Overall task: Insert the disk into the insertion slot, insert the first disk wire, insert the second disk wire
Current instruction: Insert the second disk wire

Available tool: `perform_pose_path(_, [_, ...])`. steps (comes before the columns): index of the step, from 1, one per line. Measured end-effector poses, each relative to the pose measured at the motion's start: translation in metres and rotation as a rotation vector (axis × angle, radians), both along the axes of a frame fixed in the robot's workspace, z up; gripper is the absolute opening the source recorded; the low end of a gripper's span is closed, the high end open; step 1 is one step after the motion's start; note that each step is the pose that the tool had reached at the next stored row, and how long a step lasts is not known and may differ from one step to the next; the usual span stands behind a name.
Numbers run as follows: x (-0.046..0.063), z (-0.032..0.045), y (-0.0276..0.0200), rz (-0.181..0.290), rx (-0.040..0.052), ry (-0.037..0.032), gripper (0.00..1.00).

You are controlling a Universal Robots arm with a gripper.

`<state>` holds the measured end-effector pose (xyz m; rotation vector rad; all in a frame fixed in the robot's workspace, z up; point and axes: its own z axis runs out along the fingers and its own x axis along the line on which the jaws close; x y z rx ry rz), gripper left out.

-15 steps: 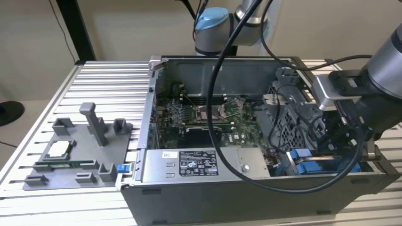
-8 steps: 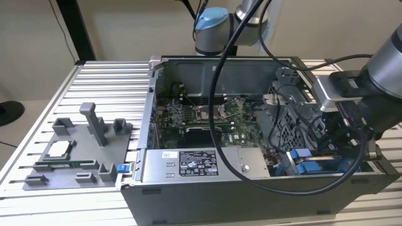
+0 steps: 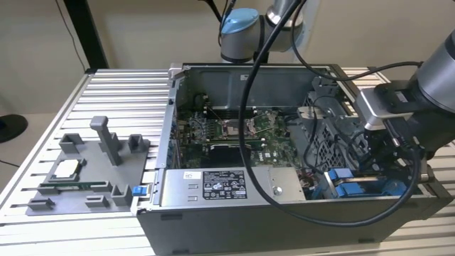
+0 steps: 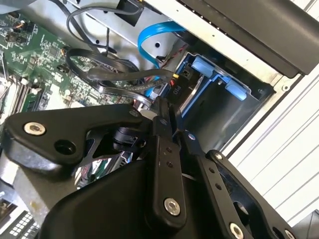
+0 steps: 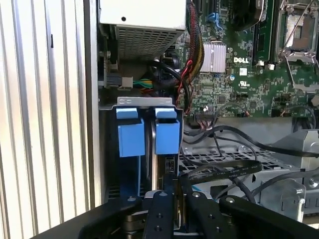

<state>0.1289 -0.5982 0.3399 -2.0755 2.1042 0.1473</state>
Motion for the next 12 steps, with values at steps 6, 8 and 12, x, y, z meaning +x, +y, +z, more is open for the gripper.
perform_pose_path(6, [0.0, 0.0016, -0.0001, 0.008, -0.0001, -0.0001, 0.0])
perform_pose_path(8, [0.0, 0.0024, -0.0001, 0.011, 0.0001, -0.0003, 0.0])
perform_pose_path(12, [0.0009, 0.0034, -0.0001, 0.018, -0.0001, -0.0005, 0.0])
